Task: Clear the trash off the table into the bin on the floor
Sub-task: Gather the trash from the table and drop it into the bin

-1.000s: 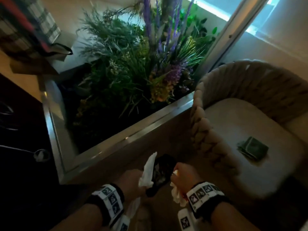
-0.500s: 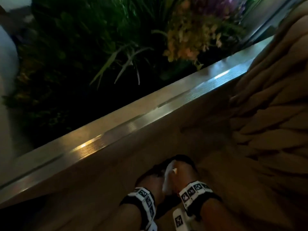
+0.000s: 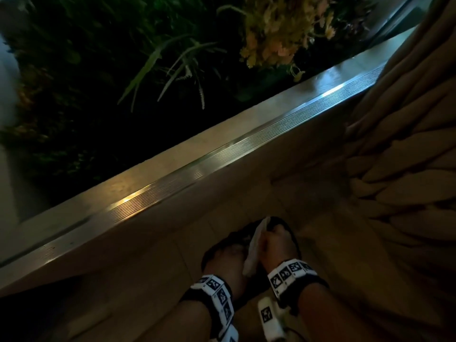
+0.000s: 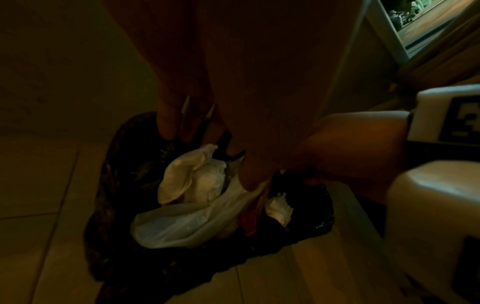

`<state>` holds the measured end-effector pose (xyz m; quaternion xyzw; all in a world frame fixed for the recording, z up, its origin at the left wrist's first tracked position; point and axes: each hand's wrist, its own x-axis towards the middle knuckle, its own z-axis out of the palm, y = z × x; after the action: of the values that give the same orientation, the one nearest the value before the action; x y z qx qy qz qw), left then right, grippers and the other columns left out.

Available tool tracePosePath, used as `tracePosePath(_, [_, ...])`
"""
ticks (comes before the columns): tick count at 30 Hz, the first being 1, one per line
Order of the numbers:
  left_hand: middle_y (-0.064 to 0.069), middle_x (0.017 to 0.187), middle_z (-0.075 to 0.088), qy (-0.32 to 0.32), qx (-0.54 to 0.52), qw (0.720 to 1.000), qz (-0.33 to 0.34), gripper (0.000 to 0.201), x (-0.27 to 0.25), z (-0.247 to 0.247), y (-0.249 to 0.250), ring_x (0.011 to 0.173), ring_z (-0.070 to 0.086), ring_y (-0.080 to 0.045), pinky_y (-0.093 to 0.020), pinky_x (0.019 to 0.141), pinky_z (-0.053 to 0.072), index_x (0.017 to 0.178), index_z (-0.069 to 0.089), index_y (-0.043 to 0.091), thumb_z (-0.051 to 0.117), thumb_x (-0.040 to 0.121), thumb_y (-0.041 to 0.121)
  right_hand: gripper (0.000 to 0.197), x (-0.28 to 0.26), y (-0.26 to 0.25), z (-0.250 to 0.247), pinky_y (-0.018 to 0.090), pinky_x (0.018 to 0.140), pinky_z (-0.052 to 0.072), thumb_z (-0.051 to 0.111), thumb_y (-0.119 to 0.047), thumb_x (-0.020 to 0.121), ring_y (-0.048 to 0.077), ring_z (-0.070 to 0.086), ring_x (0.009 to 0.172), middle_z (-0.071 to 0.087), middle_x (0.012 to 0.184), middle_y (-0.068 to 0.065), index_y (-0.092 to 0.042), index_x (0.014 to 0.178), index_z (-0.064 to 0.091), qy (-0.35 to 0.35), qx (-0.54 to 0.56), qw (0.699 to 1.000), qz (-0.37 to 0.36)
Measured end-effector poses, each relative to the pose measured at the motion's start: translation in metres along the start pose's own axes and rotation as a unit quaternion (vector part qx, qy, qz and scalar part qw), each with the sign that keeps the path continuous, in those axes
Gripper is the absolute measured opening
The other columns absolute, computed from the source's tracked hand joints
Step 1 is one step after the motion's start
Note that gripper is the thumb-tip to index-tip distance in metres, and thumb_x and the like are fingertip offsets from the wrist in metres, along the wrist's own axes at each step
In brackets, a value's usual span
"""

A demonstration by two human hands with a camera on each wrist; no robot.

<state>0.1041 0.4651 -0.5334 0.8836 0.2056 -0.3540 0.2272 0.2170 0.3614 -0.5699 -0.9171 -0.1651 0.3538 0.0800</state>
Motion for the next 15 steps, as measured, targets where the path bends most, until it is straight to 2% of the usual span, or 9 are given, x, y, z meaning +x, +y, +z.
tracePosePath(2, [-0.006,0.141,0.047,0.035,0.03,0.999,0.006,0.054,-0.004,0.005,-0.002,0.126,0.045,-0.028,-0.036,0.1,0.04,0.14,0.044,0.023,0.056,0.09,0.04,0.027,-0.003,0.005,-0.007,0.031,0.086,0.044,0.056,-0.022,0.088,0.033,0.056,0.11,0.057,0.122,0.013,-0.015,0.112,0.064,-0.015,-0.003,1.0,0.025])
tracePosePath(4, [-0.009,0.145,0.041,0.016,0.041,0.999,0.005,0.057,-0.015,-0.001,0.002,0.129,0.04,-0.03,-0.037,0.101,0.04,0.143,0.041,0.022,0.056,0.091,0.038,0.028,-0.01,0.008,-0.016,0.029,0.084,0.043,0.054,-0.022,0.089,0.03,0.057,0.111,0.058,0.123,0.011,-0.014,0.114,0.062,-0.035,-0.015,0.998,0.042])
tracePosePath(7, [-0.009,0.151,0.033,0.022,0.003,1.0,0.001,0.059,-0.039,-0.012,0.008,0.134,0.033,-0.031,-0.039,0.105,0.039,0.146,0.037,0.021,0.056,0.091,0.032,0.039,-0.025,0.01,-0.024,0.03,0.091,0.044,0.057,-0.023,0.089,0.032,0.055,0.115,0.055,0.127,0.016,-0.011,0.127,0.054,-0.056,0.0,0.998,0.037])
tracePosePath(10, [-0.007,0.151,0.031,0.023,-0.013,1.0,0.0,0.046,-0.067,-0.027,0.011,0.133,0.032,-0.03,-0.037,0.105,0.038,0.14,0.042,0.021,0.049,0.095,0.028,0.047,-0.043,0.008,-0.039,0.03,0.097,0.044,0.055,-0.018,0.092,0.031,0.054,0.12,0.055,0.133,0.015,-0.01,0.137,0.045,-0.077,0.029,0.996,0.025])
tracePosePath(12, [-0.008,0.147,0.034,0.018,-0.003,1.0,-0.004,0.039,-0.087,-0.041,0.009,0.132,0.032,-0.029,-0.035,0.102,0.04,0.135,0.046,0.019,0.047,0.097,0.028,0.04,-0.059,0.007,-0.052,0.029,0.097,0.044,0.054,-0.02,0.093,0.029,0.056,0.121,0.058,0.131,0.012,-0.01,0.133,0.053,-0.103,0.03,0.994,0.025])
tracePosePath(15, [-0.009,0.143,0.038,0.019,0.001,1.0,0.0,0.04,-0.121,-0.07,0.01,0.131,0.034,-0.028,-0.032,0.103,0.038,0.137,0.047,0.016,0.047,0.098,0.027,0.034,-0.092,0.004,-0.08,0.025,0.091,0.044,0.056,-0.026,0.092,0.027,0.058,0.117,0.062,0.126,0.011,-0.014,0.123,0.062,-0.126,0.034,0.991,0.035])
